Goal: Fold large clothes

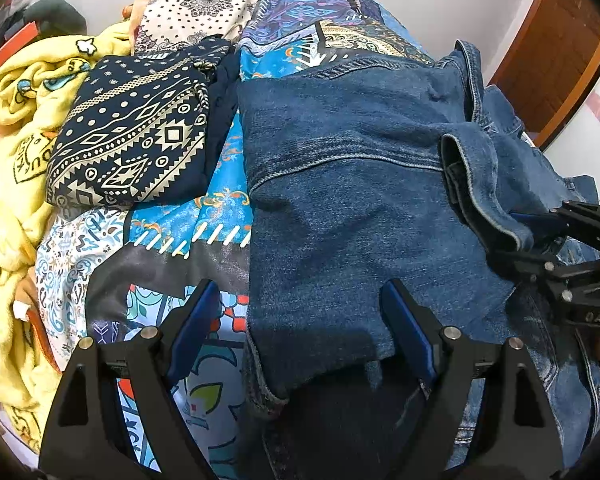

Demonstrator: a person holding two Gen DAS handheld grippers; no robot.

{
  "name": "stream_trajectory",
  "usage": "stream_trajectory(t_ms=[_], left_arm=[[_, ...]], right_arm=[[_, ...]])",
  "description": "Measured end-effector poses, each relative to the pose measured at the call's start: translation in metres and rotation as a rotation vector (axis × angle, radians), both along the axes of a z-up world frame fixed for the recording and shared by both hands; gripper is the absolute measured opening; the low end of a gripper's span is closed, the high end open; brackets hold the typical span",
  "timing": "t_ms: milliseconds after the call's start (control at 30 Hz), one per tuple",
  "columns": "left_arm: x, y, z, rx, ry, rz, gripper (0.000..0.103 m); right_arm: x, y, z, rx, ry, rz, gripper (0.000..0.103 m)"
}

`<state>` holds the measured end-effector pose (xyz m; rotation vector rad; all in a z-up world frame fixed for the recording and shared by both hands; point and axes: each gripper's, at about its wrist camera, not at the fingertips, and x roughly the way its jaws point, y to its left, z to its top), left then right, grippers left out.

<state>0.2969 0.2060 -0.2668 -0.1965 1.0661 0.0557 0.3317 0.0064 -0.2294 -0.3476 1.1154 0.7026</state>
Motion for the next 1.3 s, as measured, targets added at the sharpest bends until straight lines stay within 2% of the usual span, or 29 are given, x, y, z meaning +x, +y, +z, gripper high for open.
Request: stream_trajectory(t_ms=[67, 100, 233, 433, 667, 867, 967, 1133, 1300], left_arm=[[0.0, -0.003, 0.003, 0.018, 0.006, 0.004, 0.084], [0.0, -0.004, 0.005, 0.029, 0.01, 0.005, 0.083], [-0.006, -0.019, 0.023, 0.068, -0.022, -0.03, 0.083], [-0.01, -0.054, 0.062, 0.185, -0.112, -0.092, 0.083], [0.003, -0.092, 0.091, 0.204, -0.16, -0.134, 0.084], [0.02, -0.127, 0.093, 0.216, -0.15, -0.171, 0.084], [0.024, -0.144, 0.089, 0.227, -0.149, -0.202, 0.085], [0.036, -0.16, 0.073, 0.241, -0.103, -0.233, 0.086], [0.046, -0.166, 0.055, 0.249, -0.049, -0.241, 0.086]], right_arm=[[-0.003, -0.001, 0.003, -0.003, -0.015, 0.004, 0.028], [-0.004, -0.002, 0.005, 0.002, -0.023, 0.002, 0.026], [-0.003, -0.018, 0.018, 0.075, -0.02, -0.034, 0.023], [0.003, -0.043, 0.05, 0.161, -0.073, -0.116, 0.023], [0.007, -0.091, 0.073, 0.218, -0.139, -0.223, 0.023], [0.006, -0.134, 0.065, 0.258, -0.117, -0.317, 0.023], [0.009, -0.154, 0.057, 0.28, -0.075, -0.373, 0.023], [0.013, -0.18, 0.042, 0.318, -0.022, -0.441, 0.022], [0.013, -0.196, 0.027, 0.312, 0.005, -0.471, 0.022]])
